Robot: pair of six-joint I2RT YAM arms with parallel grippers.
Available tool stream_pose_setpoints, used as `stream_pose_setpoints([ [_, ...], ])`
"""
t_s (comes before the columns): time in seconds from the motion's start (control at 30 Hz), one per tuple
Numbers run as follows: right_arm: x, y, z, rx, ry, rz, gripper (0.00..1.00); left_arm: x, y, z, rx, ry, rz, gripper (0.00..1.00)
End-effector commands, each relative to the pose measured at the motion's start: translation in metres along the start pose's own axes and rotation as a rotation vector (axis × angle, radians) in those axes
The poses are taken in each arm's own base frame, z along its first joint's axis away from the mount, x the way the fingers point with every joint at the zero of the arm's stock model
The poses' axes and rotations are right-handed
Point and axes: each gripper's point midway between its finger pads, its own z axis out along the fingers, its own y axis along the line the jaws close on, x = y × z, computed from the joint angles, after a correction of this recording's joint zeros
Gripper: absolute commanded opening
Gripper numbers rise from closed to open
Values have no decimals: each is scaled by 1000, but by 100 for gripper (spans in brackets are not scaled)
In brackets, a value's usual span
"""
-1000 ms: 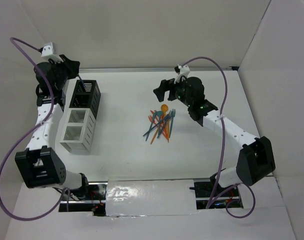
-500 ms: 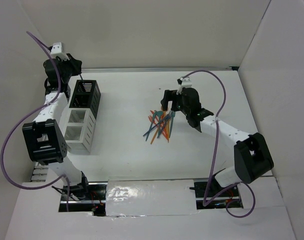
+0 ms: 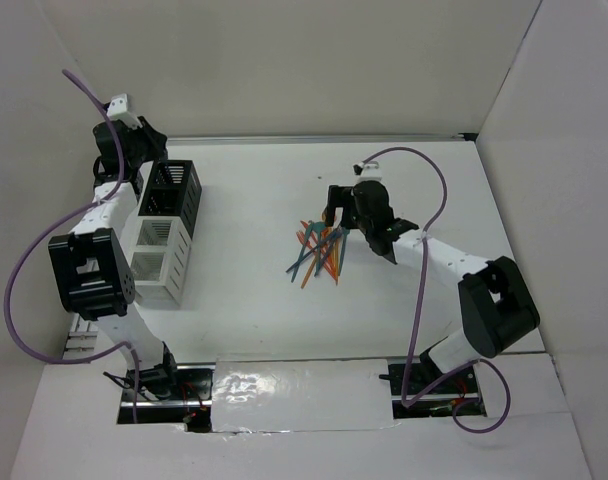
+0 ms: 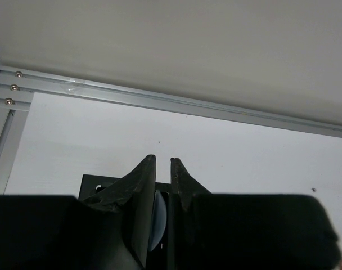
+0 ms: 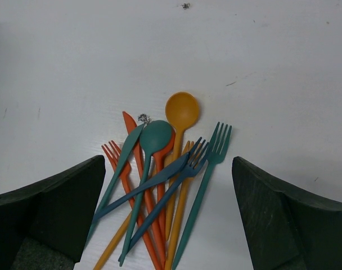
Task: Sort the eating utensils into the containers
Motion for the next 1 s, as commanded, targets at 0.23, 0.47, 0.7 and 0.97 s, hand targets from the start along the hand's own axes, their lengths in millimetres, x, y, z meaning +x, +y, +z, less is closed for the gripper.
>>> stream_pose_setpoints([
  [0.23,5,-4,-6,45,-3,49,100,-29,-1,0,-7,-55,16,43],
  [0.47,26,-15,-2,84,50,43,94,-69,-24,-27,30,-95,47,72],
  [0.7,52,-26,21,162,152,90,70,-88,-91,-73,293,-14,86,97],
  [0.97,67,-25,37,120,179,127,58,-50,-140,-113,457,85,103,95],
])
